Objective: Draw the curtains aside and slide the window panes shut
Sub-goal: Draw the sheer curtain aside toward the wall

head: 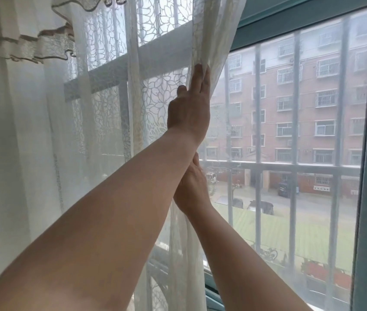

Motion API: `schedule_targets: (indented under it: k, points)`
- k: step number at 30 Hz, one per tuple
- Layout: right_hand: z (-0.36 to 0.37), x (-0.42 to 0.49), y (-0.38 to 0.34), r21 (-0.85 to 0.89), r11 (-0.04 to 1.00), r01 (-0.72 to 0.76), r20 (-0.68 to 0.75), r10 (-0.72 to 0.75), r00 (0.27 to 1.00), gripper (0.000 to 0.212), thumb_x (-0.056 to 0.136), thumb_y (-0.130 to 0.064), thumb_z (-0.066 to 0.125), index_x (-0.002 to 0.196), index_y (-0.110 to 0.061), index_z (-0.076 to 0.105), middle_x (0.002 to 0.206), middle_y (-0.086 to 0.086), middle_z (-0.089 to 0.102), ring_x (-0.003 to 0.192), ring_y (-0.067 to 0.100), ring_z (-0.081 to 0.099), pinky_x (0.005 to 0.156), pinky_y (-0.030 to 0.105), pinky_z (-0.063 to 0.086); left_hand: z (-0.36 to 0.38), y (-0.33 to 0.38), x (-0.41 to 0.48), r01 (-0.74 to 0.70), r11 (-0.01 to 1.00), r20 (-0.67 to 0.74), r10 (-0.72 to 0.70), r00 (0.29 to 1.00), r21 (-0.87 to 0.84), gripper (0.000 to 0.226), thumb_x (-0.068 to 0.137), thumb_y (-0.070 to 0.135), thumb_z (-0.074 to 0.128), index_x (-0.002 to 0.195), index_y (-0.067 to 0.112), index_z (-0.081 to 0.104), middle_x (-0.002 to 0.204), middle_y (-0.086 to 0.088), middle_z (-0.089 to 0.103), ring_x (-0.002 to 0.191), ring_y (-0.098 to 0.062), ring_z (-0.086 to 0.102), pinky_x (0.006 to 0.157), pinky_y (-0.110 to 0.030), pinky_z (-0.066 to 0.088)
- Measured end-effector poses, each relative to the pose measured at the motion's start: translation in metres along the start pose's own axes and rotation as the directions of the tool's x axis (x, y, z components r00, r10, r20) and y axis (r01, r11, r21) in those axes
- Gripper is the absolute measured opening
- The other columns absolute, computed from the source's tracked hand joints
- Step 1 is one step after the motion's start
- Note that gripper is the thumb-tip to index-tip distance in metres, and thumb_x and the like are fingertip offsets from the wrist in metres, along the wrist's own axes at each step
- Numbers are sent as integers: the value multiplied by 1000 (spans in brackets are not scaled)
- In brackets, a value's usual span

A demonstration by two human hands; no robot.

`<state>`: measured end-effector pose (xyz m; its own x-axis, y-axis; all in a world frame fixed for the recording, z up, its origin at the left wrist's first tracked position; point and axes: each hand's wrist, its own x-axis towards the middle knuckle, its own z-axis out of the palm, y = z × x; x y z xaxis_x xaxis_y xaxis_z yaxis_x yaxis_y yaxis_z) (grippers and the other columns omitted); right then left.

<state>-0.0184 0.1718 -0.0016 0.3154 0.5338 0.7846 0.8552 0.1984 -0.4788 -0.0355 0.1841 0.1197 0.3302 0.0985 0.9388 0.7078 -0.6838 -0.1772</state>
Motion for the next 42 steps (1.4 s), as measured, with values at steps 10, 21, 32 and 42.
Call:
schedule_targets:
  k: [10, 21, 32, 42]
  points:
    - [62, 22, -27, 11, 1000, 8, -59, -7, 998, 32, 89, -3, 43, 117, -14, 53, 121, 3, 53, 102, 20, 50, 77, 28, 32, 18, -63, 0, -47, 999, -2, 47, 999, -8, 75, 86, -6, 40, 149, 10, 2, 157, -6, 8, 96, -30, 53, 56, -36, 46]
    - [164, 24, -48, -45, 998, -42, 106, 47, 993, 47, 85, 1, 43, 129, -15, 45, 128, 5, 47, 105, 29, 50, 89, 40, 40, 69, -169, -43, 69, 997, 123, -66, 990, -22, 78, 85, -10, 36, 148, 12, -6, 157, -5, -1, 88, -27, 52, 55, -32, 40]
    - [244, 70, -49, -17, 1000, 24, 128, -21, 992, 51, 85, -5, 41, 134, -16, 39, 137, 3, 42, 124, 19, 37, 103, 45, 32, 95, -241, -35, 73, 993, 119, -84, 989, 91, 77, 86, -7, 36, 148, 12, -5, 157, -4, 1, 87, -27, 52, 61, -38, 50]
    - [302, 114, -23, 65, 994, 84, 231, -97, 968, 79, 76, 6, 34, 147, -14, 9, 154, 6, 21, 131, 26, 35, 105, 47, 29, 155, -300, -29, 151, 966, 172, -188, 967, 209, 75, 91, 0, 41, 149, 15, -5, 157, -5, 2, 103, -32, 54, 69, -38, 44]
